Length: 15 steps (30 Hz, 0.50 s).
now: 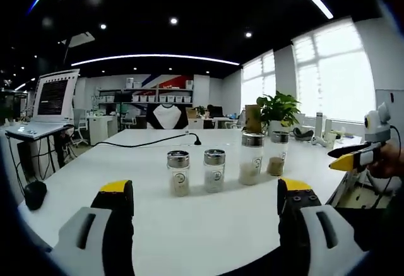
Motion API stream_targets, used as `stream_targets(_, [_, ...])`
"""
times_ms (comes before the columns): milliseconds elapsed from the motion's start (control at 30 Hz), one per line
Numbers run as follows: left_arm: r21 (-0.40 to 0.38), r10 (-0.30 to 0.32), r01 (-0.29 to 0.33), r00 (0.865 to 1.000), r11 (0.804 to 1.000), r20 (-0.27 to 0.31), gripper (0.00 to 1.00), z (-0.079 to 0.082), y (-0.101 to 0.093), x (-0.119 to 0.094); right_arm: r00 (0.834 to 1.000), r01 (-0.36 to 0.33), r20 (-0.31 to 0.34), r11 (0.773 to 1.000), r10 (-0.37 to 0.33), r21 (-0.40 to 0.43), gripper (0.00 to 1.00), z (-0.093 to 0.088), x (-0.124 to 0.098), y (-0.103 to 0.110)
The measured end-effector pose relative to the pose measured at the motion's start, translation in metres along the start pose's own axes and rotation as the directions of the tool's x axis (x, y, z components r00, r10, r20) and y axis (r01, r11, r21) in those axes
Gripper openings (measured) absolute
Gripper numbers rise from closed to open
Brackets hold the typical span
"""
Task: Rotate the seasoning bottle until the label or dispensing opening points toward the visible target arrow and the bottle remains upright within the marked orientation range
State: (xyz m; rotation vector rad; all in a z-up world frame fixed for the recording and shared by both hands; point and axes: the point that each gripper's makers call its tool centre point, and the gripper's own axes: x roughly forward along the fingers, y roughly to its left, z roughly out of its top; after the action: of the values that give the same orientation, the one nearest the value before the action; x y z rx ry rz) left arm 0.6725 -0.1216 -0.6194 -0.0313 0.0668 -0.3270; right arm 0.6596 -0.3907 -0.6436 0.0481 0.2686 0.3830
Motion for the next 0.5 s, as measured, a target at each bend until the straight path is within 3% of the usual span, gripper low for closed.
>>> stream_targets(400, [0.010, 0.001, -0.001, 1.000, 1.000, 0.011, 1.00, 0.0058, -0.0013, -0.0043, 1.000, 0.009, 0.019, 1.000, -0.010, 0.024, 0.99, 0.0005, -0.0035, -0.0014])
stream_targets(500, [0.003, 0.007, -0.007, 1.000, 1.000, 0.004, 1.00, 0.0038, 0.0008, -0.0039, 0.998, 0.052, 0.047, 0.999, -0.051, -0.009, 0.99, 0.0067, -0.0060, -0.0084])
